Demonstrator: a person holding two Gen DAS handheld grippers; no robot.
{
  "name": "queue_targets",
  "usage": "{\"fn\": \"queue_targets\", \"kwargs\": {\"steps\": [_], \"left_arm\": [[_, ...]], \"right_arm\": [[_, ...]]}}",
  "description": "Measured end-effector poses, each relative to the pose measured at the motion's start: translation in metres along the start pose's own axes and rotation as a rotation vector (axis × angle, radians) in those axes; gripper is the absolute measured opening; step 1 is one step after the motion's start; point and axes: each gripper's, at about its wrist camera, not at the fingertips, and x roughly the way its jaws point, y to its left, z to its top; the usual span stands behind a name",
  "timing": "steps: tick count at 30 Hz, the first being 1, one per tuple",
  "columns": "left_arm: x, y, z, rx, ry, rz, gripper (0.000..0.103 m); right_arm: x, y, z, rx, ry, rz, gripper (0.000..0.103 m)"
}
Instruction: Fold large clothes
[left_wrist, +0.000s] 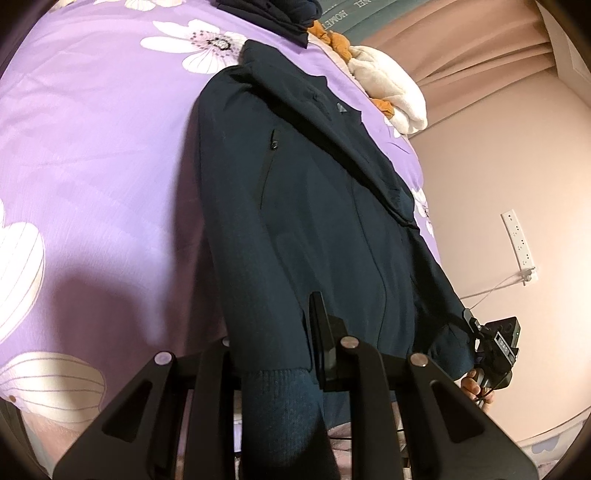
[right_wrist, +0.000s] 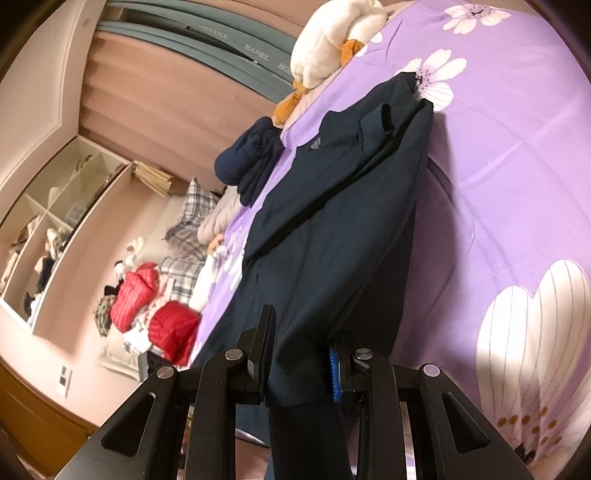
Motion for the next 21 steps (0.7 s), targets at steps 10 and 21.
{"fn": "queue_targets", "kwargs": {"steps": [10,21], "left_arm": [[-0.001,-0.009,0.005,0.035,-0.014,-0.016,0.017],[-0.002,-0.033,0.027,0.102,-0.044,-0.074,0.017]], "right_arm": [[-0.001,0.003,0.004,0.005,-0.018,0.03,0.028],[0.009,0.019,0.024,-0.016,-0.033,0.061,0.028]]}}
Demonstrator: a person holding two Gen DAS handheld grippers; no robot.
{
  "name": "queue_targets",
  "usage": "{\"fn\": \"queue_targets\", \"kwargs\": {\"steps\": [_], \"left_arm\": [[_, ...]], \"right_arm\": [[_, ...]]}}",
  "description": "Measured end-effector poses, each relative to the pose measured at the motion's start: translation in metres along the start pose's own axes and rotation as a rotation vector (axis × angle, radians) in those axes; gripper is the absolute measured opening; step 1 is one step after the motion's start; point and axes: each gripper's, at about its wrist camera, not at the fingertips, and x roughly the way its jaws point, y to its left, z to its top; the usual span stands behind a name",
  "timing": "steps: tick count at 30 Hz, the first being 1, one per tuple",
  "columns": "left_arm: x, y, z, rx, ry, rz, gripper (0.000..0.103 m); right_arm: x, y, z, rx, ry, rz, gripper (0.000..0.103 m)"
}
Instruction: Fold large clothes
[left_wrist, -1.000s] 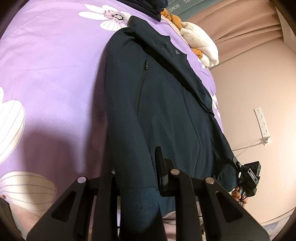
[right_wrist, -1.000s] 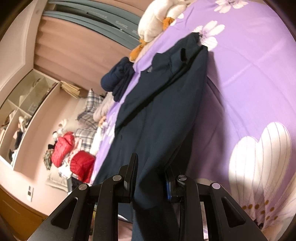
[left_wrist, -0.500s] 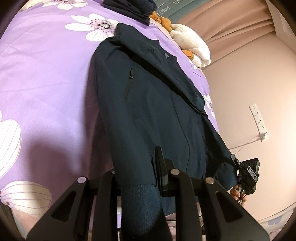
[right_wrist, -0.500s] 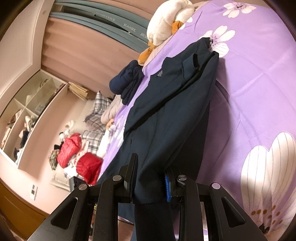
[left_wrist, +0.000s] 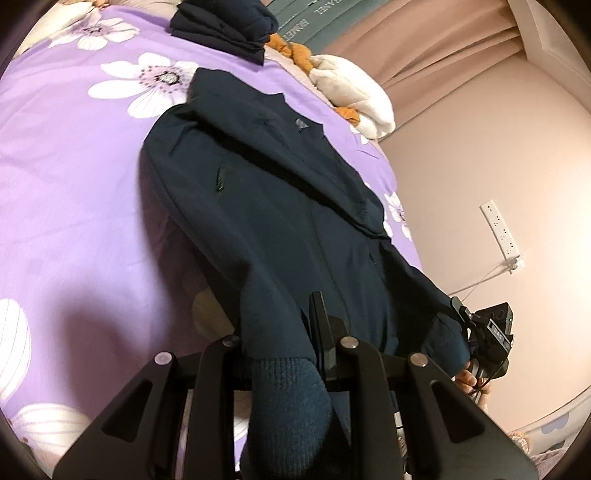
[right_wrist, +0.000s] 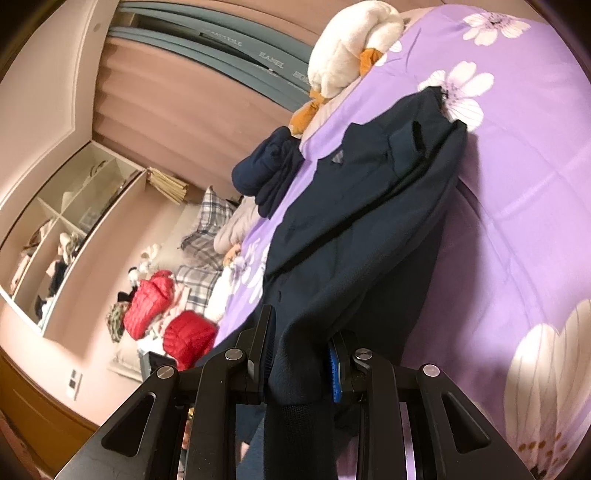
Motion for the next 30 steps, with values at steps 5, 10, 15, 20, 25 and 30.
{"fn": "queue_targets", "kwargs": {"steps": [5,10,15,20,25,30], "left_arm": [[-0.001,-0.004,0.014,0.016,-0.014,-0.015,0.017],[-0.002,-0.009,0.031,0.028,-0.031,-0.029,0.017],[0.003,-0.013,0.043,0.037,-0.038,-0.032,0.017],[0.003,-0.016,0.052,0.045,-0.049,-0.033,0.017],[0.011,-0.016,0.055,0.04,-0.034,-0.019,0.013],[0.015,-0.016,0.055,0.026,-0.02,-0.034,0.012]], "right_arm": [[0.001,0.005,0.012,-0.004,-0.031,0.013,0.028],[0.001,0.008,0.024,-0.013,-0.058,0.027,0.025],[0.011,0.001,0.032,0.005,-0.058,0.01,0.022],[0.011,-0.005,0.035,0.023,-0.062,0.003,0.02],[0.007,-0.007,0.039,0.026,-0.055,-0.023,0.019],[0.002,-0.015,0.036,0.063,-0.066,0.019,0.019]]}}
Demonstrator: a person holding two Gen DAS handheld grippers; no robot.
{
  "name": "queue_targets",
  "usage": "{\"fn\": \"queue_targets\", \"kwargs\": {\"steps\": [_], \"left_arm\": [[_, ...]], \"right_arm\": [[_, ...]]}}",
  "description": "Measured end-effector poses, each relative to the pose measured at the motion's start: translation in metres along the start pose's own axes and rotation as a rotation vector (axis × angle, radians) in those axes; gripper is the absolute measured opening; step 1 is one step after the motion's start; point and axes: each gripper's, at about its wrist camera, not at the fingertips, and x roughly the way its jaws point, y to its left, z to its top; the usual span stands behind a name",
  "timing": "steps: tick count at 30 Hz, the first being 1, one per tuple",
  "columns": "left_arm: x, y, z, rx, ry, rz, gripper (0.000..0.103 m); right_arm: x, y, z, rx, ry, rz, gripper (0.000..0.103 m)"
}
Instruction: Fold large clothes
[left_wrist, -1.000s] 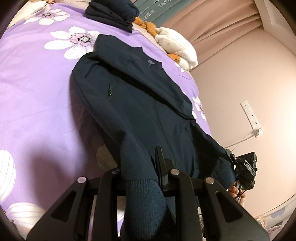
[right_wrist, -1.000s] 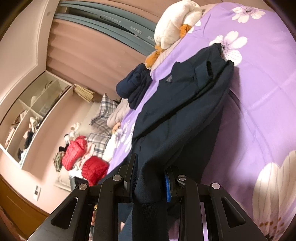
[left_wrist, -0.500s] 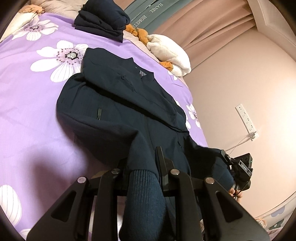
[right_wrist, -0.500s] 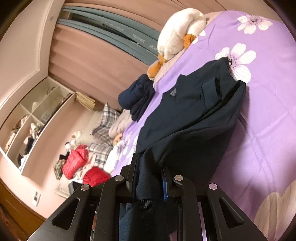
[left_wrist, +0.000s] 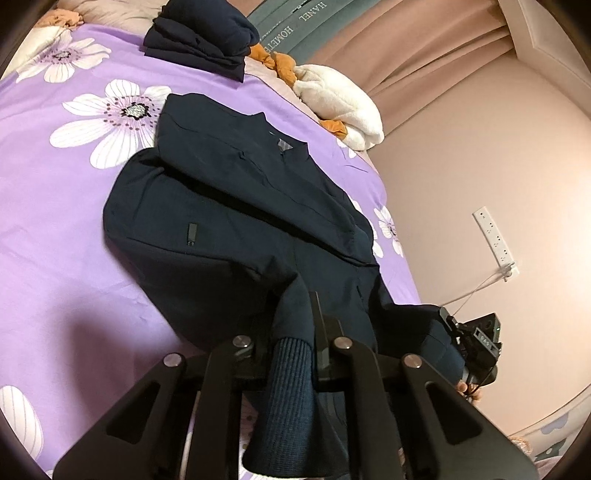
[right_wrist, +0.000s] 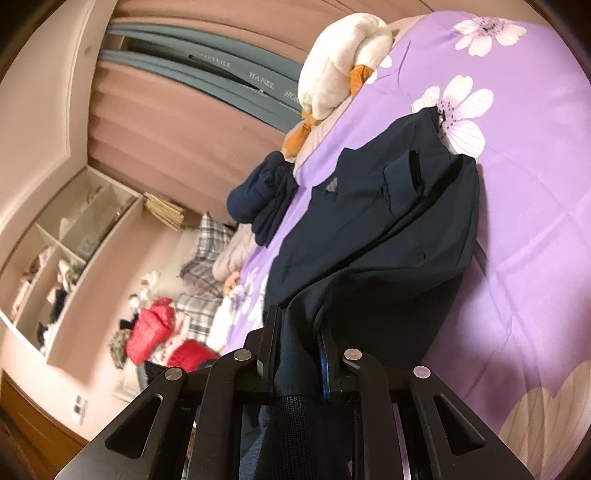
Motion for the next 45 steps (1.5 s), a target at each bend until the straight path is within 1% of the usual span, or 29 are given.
{"fn": "queue_targets", "kwargs": {"steps": [3,8,11,15,17,23,25,29,35,38,39,43,45], "left_arm": [[0.0,0.001,0.006,-0.025,-0.01,-0.032,0.012],[0.0,0.0,0.02,-0.039,-0.049,-0.048,0.011],[0.001,-0.001,0.038,-0.058,-0.072,-0.066,0.011],[0.003,-0.005,0.069,-0.077,-0.118,-0.077,0.011],[0.005,-0.006,0.086,-0.081,-0.139,-0.064,0.011],[0.016,-0.005,0.14,-0.114,-0.191,-0.039,0.011],[0.024,-0.003,0.164,-0.122,-0.207,-0.017,0.011],[0.048,0.005,0.208,-0.137,-0.226,0.046,0.011],[0.101,0.034,0.263,-0.201,-0.211,0.127,0.011],[0.13,0.051,0.282,-0.236,-0.198,0.169,0.011],[0.139,0.057,0.287,-0.268,-0.213,0.193,0.011],[0.176,0.095,0.305,-0.348,-0.171,0.284,0.011],[0.189,0.11,0.31,-0.375,-0.158,0.317,0.011]], "right_arm": [[-0.002,0.0,0.003,0.009,-0.012,0.02,0.018],[0.0,0.004,0.015,0.011,-0.046,0.068,0.018],[0.004,0.007,0.028,0.014,-0.066,0.099,0.018],[0.014,0.013,0.054,0.007,-0.108,0.144,0.018],[0.02,0.015,0.069,0.003,-0.129,0.158,0.018],[0.043,0.017,0.115,0.002,-0.174,0.159,0.018],[0.053,0.016,0.13,0.005,-0.182,0.152,0.018],[0.081,0.009,0.163,0.024,-0.192,0.113,0.018],[0.134,-0.011,0.214,0.056,-0.201,0.024,0.018],[0.157,-0.025,0.234,0.082,-0.2,-0.028,0.018],[0.166,-0.031,0.239,0.093,-0.201,-0.059,0.018],[0.191,-0.063,0.255,0.146,-0.204,-0.166,0.017],[0.199,-0.08,0.26,0.169,-0.197,-0.213,0.017]]}}
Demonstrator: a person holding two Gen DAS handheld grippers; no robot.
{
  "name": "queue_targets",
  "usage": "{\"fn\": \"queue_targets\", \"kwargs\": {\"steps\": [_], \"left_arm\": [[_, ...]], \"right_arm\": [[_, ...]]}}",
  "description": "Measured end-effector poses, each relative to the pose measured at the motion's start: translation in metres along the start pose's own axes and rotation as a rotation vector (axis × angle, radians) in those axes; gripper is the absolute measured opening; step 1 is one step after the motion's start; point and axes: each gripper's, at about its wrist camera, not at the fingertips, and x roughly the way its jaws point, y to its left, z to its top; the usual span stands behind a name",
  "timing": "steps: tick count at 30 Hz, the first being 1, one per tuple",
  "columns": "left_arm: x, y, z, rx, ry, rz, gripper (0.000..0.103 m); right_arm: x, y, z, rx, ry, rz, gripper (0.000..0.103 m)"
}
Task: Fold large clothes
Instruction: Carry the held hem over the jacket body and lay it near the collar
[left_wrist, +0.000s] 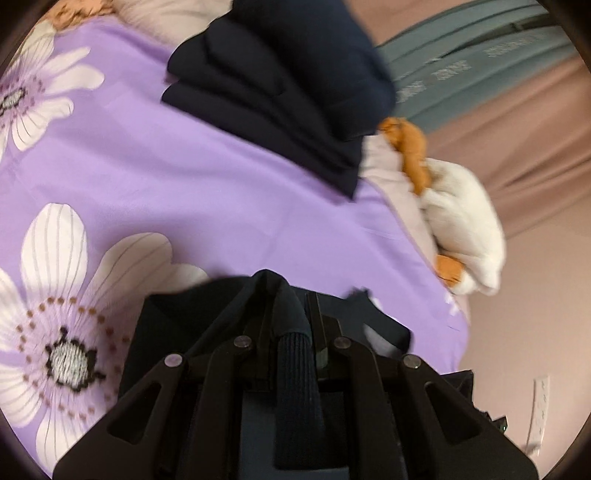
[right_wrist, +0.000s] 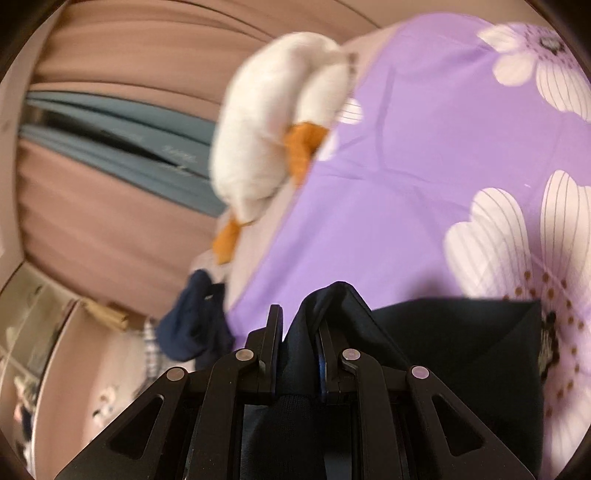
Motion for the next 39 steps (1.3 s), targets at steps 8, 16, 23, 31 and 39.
{"fn": "queue_targets", "kwargs": {"steps": [8,16,23,31,39], "left_arm": [[0.049,0.018,0.016,-0.073,0.083,0.115,0.021],[0.026,-0.001,0.044,-0.022,-0.033,0.141,0.08],[-0.018,-0.008,0.024,0.247,-0.103,0.229,0.079],[-0.047,-0.004,-0.078,0.612,-0.024,0.283,0.031],[-0.028,0.012,-0.148,0.731,0.098,0.292,0.025]], "right_arm": [[0.028,-0.032,0.004,0.049,0.076,-0.148,0.017],[0.031,-0.053,0.017,0.254,0.062,-0.062,0.046],[-0.011,-0.031,0.03,0.163,-0.062,-0.015,0.049],[-0.044,0.034,-0.056,-0.473,0.161,-0.192,0.04],[-0.047,0.015,-0.13,-0.734,0.317,-0.48,0.03]]}}
